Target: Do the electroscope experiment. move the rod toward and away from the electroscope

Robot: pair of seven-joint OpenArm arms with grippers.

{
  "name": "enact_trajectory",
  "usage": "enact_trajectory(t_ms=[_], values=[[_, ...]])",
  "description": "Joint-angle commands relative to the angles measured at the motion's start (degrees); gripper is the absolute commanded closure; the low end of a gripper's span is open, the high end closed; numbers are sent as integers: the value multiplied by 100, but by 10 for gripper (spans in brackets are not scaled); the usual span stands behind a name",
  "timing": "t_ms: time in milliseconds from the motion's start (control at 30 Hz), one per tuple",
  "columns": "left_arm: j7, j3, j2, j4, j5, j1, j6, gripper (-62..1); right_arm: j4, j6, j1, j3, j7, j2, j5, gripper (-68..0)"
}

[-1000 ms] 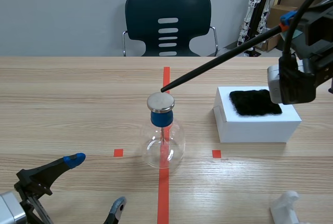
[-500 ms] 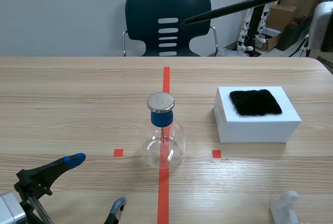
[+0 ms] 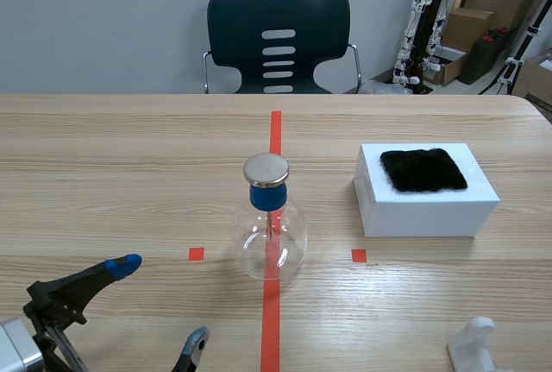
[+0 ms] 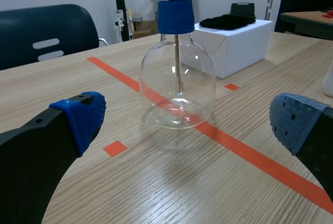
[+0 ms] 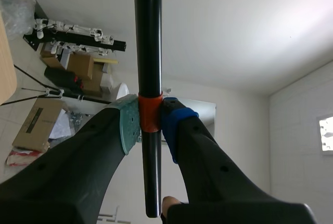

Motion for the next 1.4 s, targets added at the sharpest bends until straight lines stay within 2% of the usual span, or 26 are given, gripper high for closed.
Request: enact_trajectory(t_ms=[0, 300, 600, 800, 1067, 1167, 1367], values=[[-81, -15, -2, 81, -17, 15, -9, -623, 63, -57, 101, 37, 33, 90, 66, -17], [-81, -15, -2, 81, -17, 15, -9, -623, 63, -44, 103, 37, 55, 92, 50, -17], [-81, -15, -2, 81, -17, 15, -9, -623, 87, -44, 103, 22, 234, 142, -197, -17], [-81, -15, -2, 81, -17, 15, -7, -623, 273, -61, 155, -293, 140, 295, -476, -17], [-81, -15, -2, 81, -17, 15, -7, -623, 459, -151, 509, -1207, -212, 293, -1032, -17], [-81, -15, -2, 81, -17, 15, -7, -623, 459, -238, 516, -1296, -269, 291, -1064, -17], [-81, -15, -2, 81, -17, 15, -7, -623, 459, -243, 518, -1296, -269, 280, -988, -17]])
